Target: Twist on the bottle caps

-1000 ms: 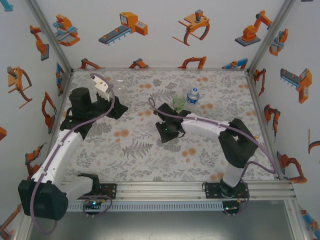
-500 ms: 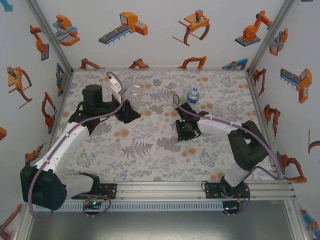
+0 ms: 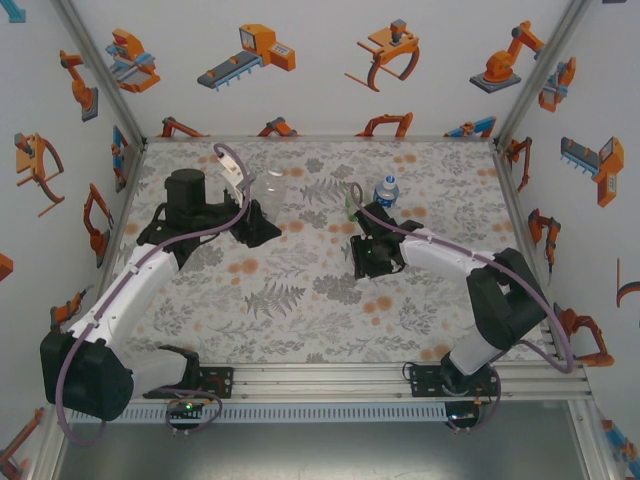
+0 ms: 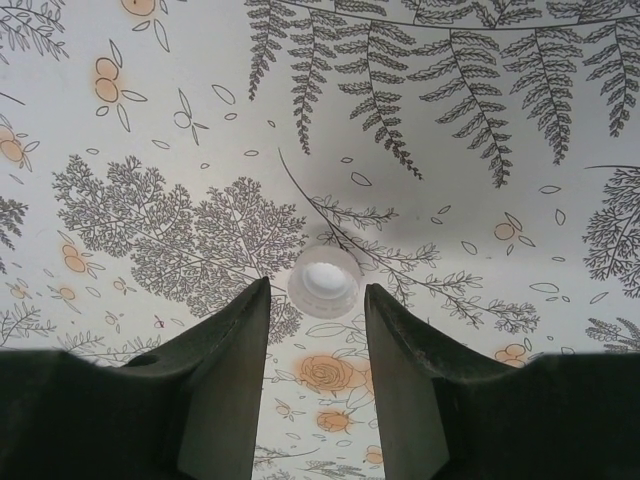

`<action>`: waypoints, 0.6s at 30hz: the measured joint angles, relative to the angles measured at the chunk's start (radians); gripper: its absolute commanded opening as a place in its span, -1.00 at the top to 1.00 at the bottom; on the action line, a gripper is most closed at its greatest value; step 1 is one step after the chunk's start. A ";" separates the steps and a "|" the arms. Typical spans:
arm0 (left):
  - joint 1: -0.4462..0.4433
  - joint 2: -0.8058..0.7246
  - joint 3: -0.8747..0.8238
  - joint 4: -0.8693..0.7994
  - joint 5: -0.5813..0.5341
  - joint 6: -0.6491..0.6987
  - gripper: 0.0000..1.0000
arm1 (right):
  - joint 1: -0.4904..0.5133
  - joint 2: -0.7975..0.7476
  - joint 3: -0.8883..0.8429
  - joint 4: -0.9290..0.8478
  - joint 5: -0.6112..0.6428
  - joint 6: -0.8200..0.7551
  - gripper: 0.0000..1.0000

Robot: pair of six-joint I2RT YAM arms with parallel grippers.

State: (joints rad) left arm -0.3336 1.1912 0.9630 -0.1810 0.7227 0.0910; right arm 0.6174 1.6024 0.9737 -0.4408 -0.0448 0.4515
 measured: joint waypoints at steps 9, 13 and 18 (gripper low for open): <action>-0.001 0.000 0.000 0.000 0.000 0.000 1.00 | 0.000 0.000 0.000 -0.007 -0.018 0.006 0.16; -0.001 0.000 0.000 0.000 0.000 0.000 1.00 | 0.000 0.000 0.000 -0.007 -0.018 0.006 0.16; -0.001 0.000 0.000 0.000 0.000 0.000 1.00 | 0.000 0.005 0.000 -0.007 -0.022 0.006 0.16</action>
State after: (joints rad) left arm -0.3347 1.1912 0.9630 -0.1810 0.7227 0.0906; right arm 0.6174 1.6077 0.9737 -0.4480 -0.0666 0.4572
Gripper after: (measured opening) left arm 0.594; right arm 0.418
